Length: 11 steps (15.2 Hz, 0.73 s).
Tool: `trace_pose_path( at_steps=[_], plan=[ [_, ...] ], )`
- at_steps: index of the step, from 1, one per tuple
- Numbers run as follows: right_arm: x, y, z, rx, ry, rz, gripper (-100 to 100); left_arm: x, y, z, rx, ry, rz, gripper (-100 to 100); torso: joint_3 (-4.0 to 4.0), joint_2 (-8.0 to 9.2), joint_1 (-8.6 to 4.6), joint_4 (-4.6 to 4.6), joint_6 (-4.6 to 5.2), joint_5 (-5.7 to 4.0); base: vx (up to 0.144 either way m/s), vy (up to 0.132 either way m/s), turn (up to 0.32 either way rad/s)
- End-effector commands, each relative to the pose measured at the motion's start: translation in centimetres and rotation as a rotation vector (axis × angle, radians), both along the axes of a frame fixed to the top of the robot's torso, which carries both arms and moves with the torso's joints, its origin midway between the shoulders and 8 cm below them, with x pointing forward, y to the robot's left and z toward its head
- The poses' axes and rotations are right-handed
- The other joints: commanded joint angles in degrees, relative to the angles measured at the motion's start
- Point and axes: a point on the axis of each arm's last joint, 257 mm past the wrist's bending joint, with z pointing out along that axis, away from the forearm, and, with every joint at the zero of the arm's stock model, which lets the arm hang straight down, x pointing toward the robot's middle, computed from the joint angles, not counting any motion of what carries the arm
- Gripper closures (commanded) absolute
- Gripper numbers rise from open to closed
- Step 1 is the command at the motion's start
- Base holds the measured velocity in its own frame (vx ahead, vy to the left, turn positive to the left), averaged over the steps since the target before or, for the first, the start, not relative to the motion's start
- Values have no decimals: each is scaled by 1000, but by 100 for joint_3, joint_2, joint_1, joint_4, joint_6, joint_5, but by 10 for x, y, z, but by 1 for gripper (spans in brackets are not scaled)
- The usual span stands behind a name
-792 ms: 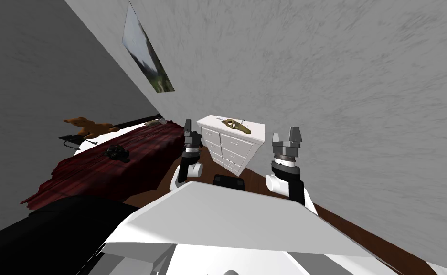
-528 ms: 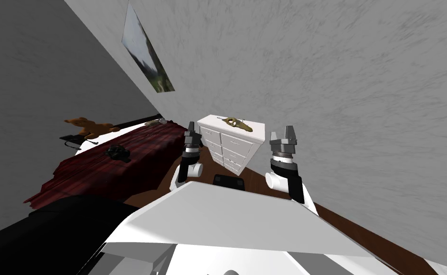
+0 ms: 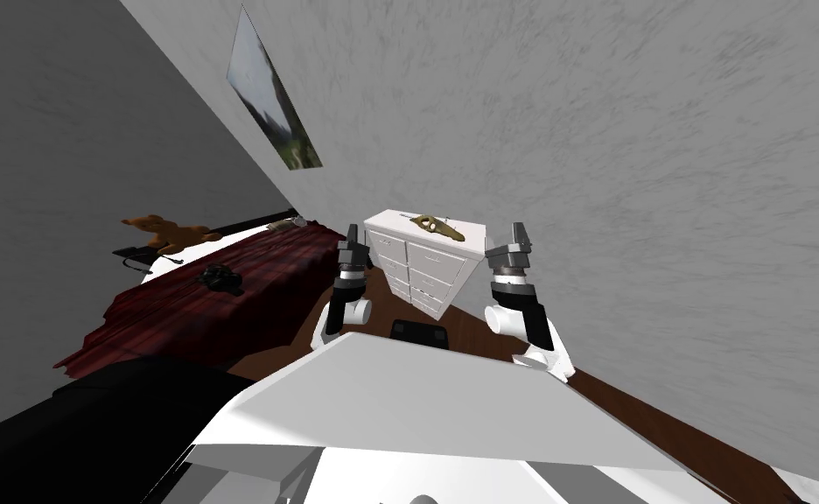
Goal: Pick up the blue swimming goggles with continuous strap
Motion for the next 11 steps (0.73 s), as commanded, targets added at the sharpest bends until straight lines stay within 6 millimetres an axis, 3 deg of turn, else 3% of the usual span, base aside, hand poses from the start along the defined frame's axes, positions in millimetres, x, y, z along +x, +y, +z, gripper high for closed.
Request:
trace_pose_path(
  at_steps=[1, 11],
  plan=[
    [12, 3, -4, 41, 38, 43, -100, 0, 0, 0, 0, 0, 0, 0, 0, 0, 0, 0, 0, 0, -39, 34, -2],
    [64, 22, -9, 197, 180, 231, -100, 0, 0, 0, 0, 0, 0, 0, -3, -6, -2, -1, 1, 0, -29, 26, -2]
  ],
)
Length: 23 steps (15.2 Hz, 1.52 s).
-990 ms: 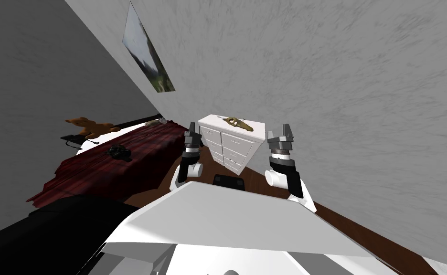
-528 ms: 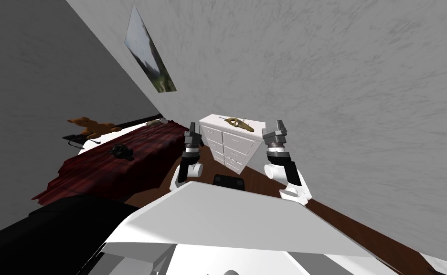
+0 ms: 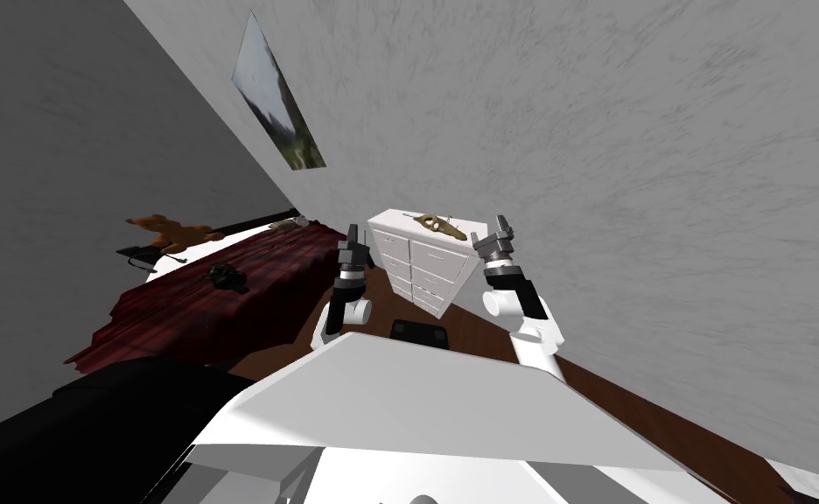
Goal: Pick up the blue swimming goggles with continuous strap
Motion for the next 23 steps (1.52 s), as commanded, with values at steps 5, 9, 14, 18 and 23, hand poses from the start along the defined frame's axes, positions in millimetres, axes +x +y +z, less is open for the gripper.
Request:
trace_pose_path(
  at_steps=[5, 9, 14, 18, 23],
  plan=[
    [26, 9, -5, 91, 98, 90, -100, 0, 0, 0, 0, 0, 0, 0, 1, 1, 2, 0, 1, 0, -22, 27, -1],
    [40, 15, -7, 138, 154, 135, -100, 0, 0, 0, 0, 0, 0, 0, -5, -8, 7, -3, -4, 1, -14, 24, 0],
    [67, 26, -5, 216, 251, 212, -100, 0, 0, 0, 0, 0, 0, 0, -12, -18, 13, -6, -10, 3, -11, 24, 0],
    [81, 31, -9, 269, 325, 245, -100, 0, 0, 0, 0, 0, 0, 0, -17, -24, 21, -11, -16, 4, -5, 21, 0],
    [95, 34, -17, 332, 417, 269, -100, 0, 0, 0, 0, 0, 0, 0, -25, -35, 38, -17, -26, 7, -2, 21, 3]
  ],
)
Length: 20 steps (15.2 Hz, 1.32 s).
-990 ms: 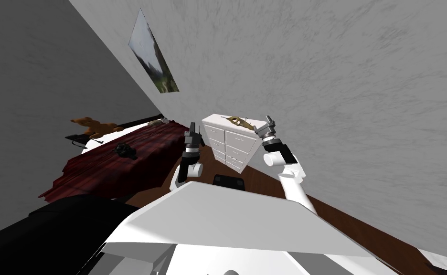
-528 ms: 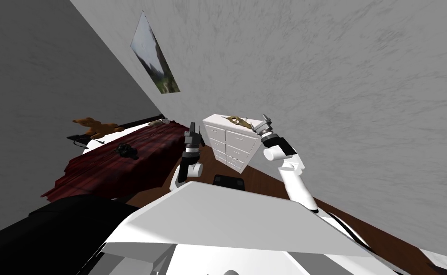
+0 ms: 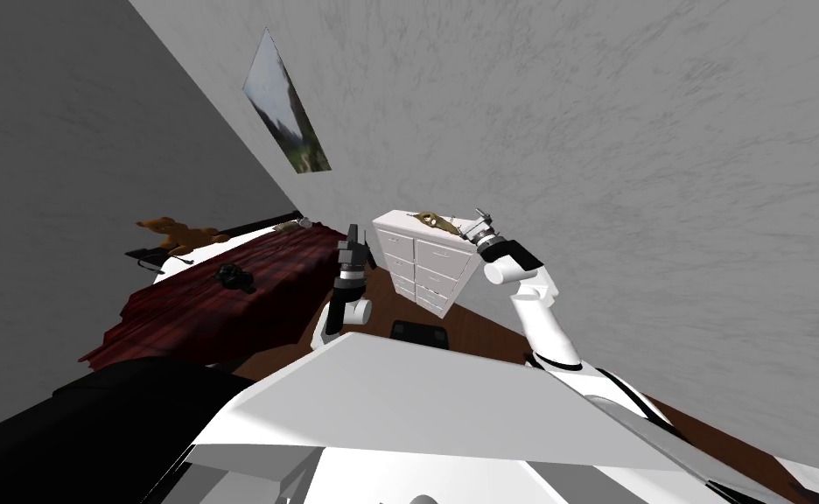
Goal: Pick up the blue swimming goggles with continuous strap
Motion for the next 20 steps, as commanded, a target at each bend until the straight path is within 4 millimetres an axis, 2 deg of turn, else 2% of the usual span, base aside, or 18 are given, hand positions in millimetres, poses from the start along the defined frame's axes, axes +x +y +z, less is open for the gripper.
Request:
trace_pose_path(
  at_steps=[1, 2, 4, 6, 8, 9, 12, 13, 16, 17, 20],
  plan=[
    [2, 0, -5, 16, 32, 4, -100, 0, 0, 0, 0, 0, 0, 0, 0, 0, 0, 0, 0, 0, 3, 13, 7],
    [12, 2, -3, 39, 72, 23, -100, 0, 0, 0, 0, 0, 0, 0, -1, -1, -1, -1, 1, -1, 4, 22, 3],
    [14, 3, -8, 61, 109, 24, -100, 0, 0, 0, 0, 0, 0, 0, -2, -4, 2, -1, 0, 1, 4, 25, 0],
    [24, 5, -4, 88, 151, 41, -100, 0, 0, 0, 0, 0, 0, 0, -6, -9, 6, -4, -5, 1, 10, 30, 3],
    [25, 4, -12, 105, 188, 37, -100, 0, 0, 0, 0, 0, 0, 0, -10, -14, 9, -6, -6, 2, 8, 18, -1],
    [33, 5, -7, 124, 220, 48, -100, 0, 0, 0, 0, 0, 0, 0, -13, -15, 9, -11, -9, 0, 12, 17, 6],
    [34, 4, -15, 149, 269, 43, -100, 0, 0, 0, 0, 0, 0, 0, -19, -23, 15, -15, -11, 1, 11, 19, 7],
    [42, 4, -12, 172, 307, 48, -100, 0, 0, 0, 0, 0, 0, 0, -18, -22, 13, -15, -10, 1, 13, 23, 4],
    [43, 3, -18, 194, 351, 40, -100, 0, 0, 0, 0, 0, 0, 0, -20, -25, 16, -16, -10, 1, 13, 21, 3],
    [50, 2, -15, 217, 392, 41, -100, 0, 0, 0, 0, 0, 0, 0, -19, -24, 14, -16, -10, 1, 14, 22, 5],
    [50, 1, -22, 239, 432, 30, -100, 0, 0, 0, 0, 0, 0, 0, -21, -26, 15, -16, -10, 1, 17, 18, 4]
  ],
)
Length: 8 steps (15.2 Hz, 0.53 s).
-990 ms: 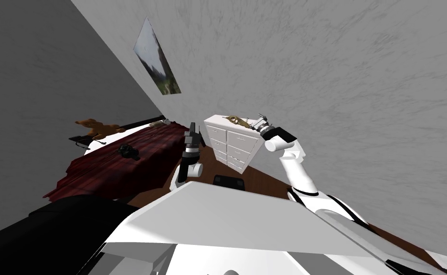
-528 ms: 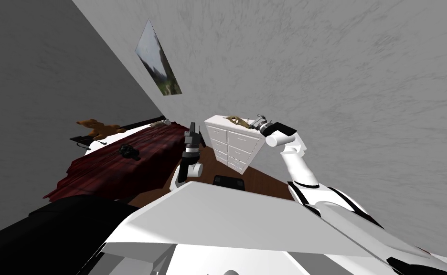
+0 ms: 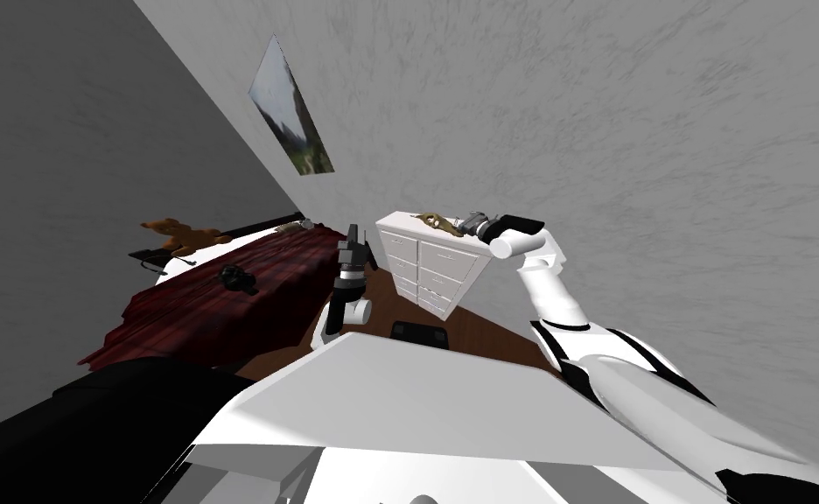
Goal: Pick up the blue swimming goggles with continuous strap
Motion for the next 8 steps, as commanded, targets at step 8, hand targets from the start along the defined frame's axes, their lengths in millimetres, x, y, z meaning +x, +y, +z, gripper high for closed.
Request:
trace_pose_path(
  at_steps=[8],
  plan=[
    [9, -10, -8, 86, 182, -43, -100, 0, 0, 0, 0, 0, 0, 0, -2, -3, 4, -1, 0, 1, 20, 20, 5]
  ],
)
